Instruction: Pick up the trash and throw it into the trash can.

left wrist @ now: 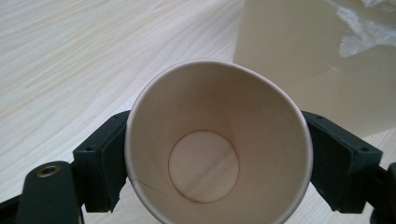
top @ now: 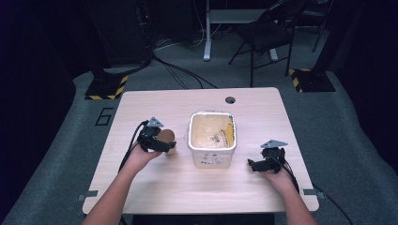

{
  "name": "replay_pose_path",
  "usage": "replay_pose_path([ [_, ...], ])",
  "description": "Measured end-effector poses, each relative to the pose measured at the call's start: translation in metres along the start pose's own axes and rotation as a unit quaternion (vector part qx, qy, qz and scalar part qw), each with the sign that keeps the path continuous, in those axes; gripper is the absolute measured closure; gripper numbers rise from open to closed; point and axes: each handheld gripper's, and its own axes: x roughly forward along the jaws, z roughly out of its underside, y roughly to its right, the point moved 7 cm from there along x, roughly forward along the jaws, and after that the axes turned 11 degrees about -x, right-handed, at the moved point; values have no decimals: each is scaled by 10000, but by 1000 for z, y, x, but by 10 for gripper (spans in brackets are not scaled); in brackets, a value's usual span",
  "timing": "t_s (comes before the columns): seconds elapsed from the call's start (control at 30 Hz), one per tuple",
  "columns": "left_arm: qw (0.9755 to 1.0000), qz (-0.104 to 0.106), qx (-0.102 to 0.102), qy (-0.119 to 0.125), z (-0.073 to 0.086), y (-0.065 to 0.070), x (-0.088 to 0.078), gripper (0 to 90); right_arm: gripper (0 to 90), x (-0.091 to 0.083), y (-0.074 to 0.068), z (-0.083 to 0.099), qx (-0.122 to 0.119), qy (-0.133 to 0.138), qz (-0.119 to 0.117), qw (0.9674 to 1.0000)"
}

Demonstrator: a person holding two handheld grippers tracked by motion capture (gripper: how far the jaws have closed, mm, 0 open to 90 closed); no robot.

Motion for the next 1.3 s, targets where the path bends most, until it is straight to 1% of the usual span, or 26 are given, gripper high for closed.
replay_pose_path([
  [0.2,10000,36,63,11,-8,4,-12,173,0,0,0,0,0,1,1,10000],
  [0.5,9997,4,224,20,-18,12,-26,174,0,0,0,0,1,1,0,10000],
  [0.57,9997,38,227,18,-21,13,-29,174,0,0,0,0,5,0,-2,10000],
  [0.6,9997,54,221,55,-23,14,-31,175,0,0,0,0,2,1,1,10000],
  [0.73,9997,88,242,43,-29,16,-37,175,0,0,0,0,5,0,-3,10000],
  [1.0,9996,93,278,25,-39,19,-43,175,0,0,0,0,5,1,-1,10000],
  [1.17,9994,120,330,48,-46,21,-49,176,0,0,0,0,0,-3,7,10000],
  [1.3,9993,157,328,56,-51,24,-52,177,0,0,0,0,0,1,0,10000],
])
